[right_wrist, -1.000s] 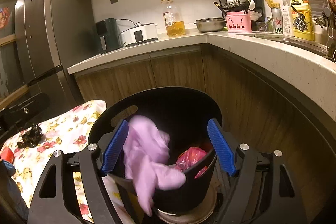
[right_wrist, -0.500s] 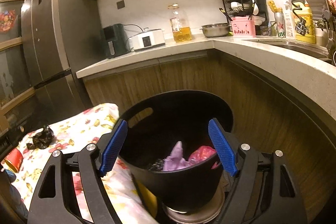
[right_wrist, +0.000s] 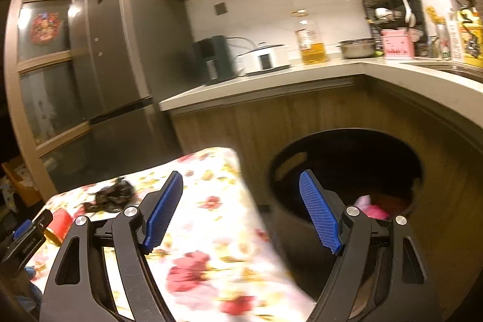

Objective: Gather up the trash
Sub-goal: 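Move both tools back over the red cup and small black bag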

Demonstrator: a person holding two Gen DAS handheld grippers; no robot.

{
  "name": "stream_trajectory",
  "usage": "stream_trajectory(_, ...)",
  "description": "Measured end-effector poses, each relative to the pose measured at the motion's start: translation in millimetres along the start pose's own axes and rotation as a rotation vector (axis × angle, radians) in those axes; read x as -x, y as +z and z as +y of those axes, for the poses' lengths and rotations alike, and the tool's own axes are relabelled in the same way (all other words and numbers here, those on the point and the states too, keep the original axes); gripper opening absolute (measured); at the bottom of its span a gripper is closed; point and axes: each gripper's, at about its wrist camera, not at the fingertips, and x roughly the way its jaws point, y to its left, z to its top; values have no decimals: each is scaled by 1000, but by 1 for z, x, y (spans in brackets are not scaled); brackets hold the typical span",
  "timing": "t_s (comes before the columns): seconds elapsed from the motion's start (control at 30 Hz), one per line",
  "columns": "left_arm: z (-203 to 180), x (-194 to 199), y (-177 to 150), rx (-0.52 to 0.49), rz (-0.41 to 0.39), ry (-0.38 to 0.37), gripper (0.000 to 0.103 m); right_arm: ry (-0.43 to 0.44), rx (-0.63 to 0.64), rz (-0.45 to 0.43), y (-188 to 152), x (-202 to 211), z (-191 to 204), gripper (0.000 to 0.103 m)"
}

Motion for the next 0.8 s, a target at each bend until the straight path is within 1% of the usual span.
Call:
stream_trajectory(0.07,22,-7,-1,30,9,45,75,31,20,12,-4,-7,19,78)
stream_trajectory(0.13,38,-15,-1,48,23,71,75,55,34,21,-7,-12,33,78)
stream_trajectory(0.23,53,-23,0,83,43,74,75,92,59,28,-10,-21,56,78)
stream_trajectory(0.33,66,-34,1,116,66,60,71,121,86,32,-14,-28,76,78)
stream_trajectory(0.5,76,-51,0,141,110,44,60,163,113,40,-17,-42,103,78)
stream_trajectory(0.63,78,-60,1,147,128,32,53,183,115,46,-18,-56,118,78)
stream_trajectory(0.73,75,-67,2,136,143,25,46,196,114,56,-20,-67,128,78)
stream_trajectory(0.8,76,-73,2,141,159,16,40,203,116,64,-21,-77,137,78)
